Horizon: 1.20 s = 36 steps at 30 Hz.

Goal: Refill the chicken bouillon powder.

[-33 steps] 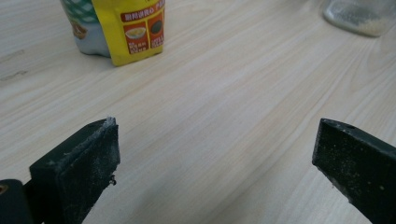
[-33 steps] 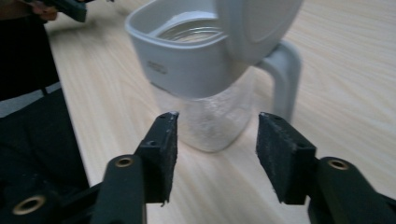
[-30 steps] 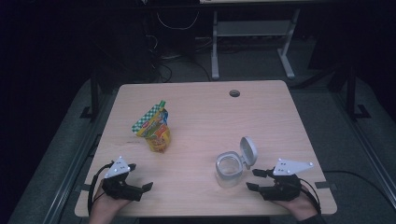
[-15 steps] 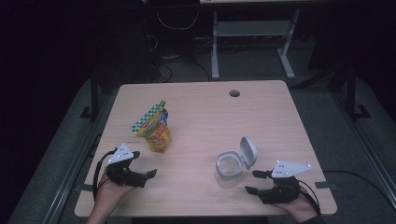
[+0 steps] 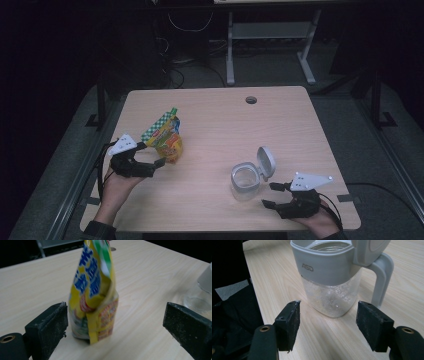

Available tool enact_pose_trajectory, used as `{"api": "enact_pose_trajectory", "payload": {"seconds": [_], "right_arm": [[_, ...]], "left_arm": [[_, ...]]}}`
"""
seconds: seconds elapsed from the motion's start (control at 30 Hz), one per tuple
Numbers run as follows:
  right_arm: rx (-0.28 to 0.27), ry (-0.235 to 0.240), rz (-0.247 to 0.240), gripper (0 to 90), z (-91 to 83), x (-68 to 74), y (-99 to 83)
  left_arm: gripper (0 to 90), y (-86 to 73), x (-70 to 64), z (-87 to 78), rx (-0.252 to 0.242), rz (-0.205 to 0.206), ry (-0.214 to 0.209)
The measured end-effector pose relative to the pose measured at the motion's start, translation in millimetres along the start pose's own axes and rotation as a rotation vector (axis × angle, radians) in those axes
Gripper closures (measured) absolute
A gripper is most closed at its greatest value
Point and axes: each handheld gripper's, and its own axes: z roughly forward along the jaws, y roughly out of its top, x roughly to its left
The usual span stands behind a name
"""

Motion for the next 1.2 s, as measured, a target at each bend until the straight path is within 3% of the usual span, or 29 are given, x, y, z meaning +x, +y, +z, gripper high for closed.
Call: {"api": "enact_pose_trajectory", "payload": {"seconds": [0.3,0.5,0.7,0.87,0.97,1.2], "right_arm": [[0.009,0.006,-0.009,35.5,2.0,1.9,-0.4],[0.011,0.016,-0.019,35.9,1.8,3.2,-1.1],[0.009,0.011,-0.012,36.2,1.1,2.8,-1.0],[0.012,0.013,-0.012,36.3,1.5,3.2,-1.0],[0.008,0.013,-0.017,36.3,1.8,3.9,-0.9],[0.005,0.015,-0.019,36.3,2.0,6.4,-0.5]], "left_arm": [[15.6,9.8,7.6,10.0,-0.069,-0.013,0.011],[35.0,16.8,8.9,14.0,-0.099,-0.009,0.015],[54.7,16.2,12.3,17.8,-0.078,-0.008,0.004],[72.7,17.2,11.4,14.5,-0.091,0.017,0.028],[84.4,18.1,14.2,11.2,-0.108,0.018,0.018],[90.0,20.8,15.7,12.2,-0.097,0.036,0.008]]}}
